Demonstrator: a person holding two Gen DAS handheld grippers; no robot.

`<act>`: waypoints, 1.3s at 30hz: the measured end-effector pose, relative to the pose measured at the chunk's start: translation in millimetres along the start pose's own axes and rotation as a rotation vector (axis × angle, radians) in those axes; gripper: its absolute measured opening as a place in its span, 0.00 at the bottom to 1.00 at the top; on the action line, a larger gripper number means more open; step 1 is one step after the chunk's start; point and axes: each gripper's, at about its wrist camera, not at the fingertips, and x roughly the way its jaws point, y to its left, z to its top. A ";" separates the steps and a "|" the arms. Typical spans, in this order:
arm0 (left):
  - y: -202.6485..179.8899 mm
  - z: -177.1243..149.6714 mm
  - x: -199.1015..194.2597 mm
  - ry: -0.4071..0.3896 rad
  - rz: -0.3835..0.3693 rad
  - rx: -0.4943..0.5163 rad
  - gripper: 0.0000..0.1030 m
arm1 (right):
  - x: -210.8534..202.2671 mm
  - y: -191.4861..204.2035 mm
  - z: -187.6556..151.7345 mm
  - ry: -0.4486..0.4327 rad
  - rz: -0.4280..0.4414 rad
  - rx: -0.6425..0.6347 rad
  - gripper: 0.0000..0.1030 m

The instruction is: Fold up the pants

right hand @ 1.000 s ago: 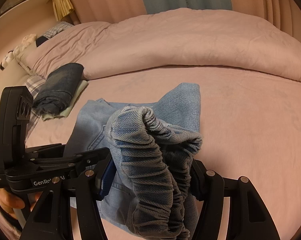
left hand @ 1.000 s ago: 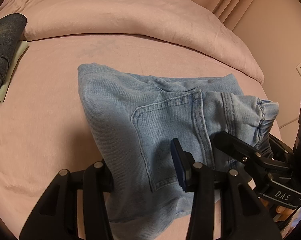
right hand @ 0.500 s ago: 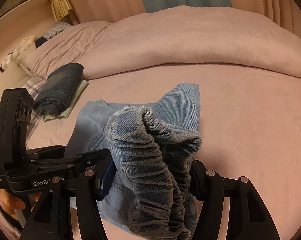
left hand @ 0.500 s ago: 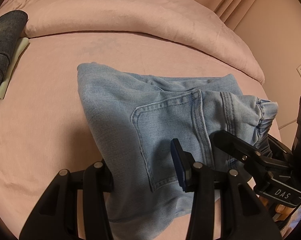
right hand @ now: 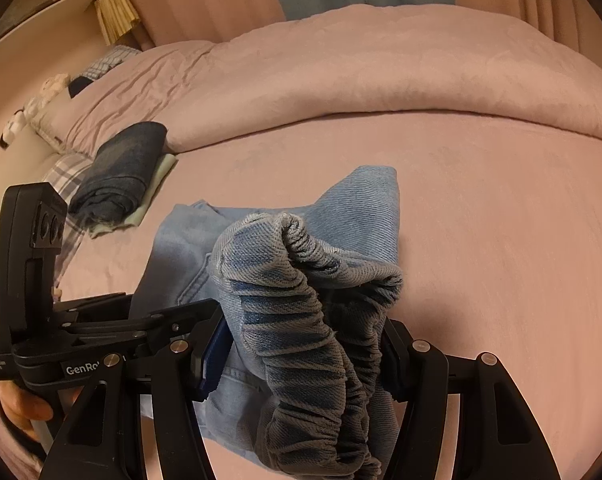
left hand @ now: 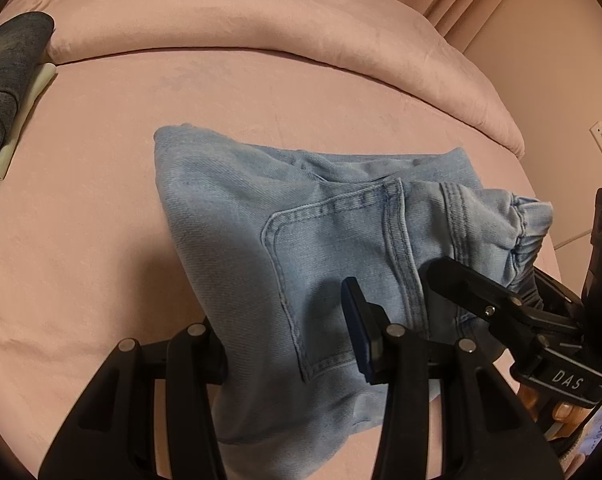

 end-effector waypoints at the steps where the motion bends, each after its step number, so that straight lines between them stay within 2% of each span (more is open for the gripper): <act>1: 0.1 0.0 1.2 0.001 0.004 0.000 0.43 | 1.2 -0.6 -1.0 0.005 0.001 0.005 0.62; 39: -6.3 3.6 12.1 0.021 0.051 0.016 0.44 | 10.5 -5.7 -3.2 0.024 -0.003 0.025 0.62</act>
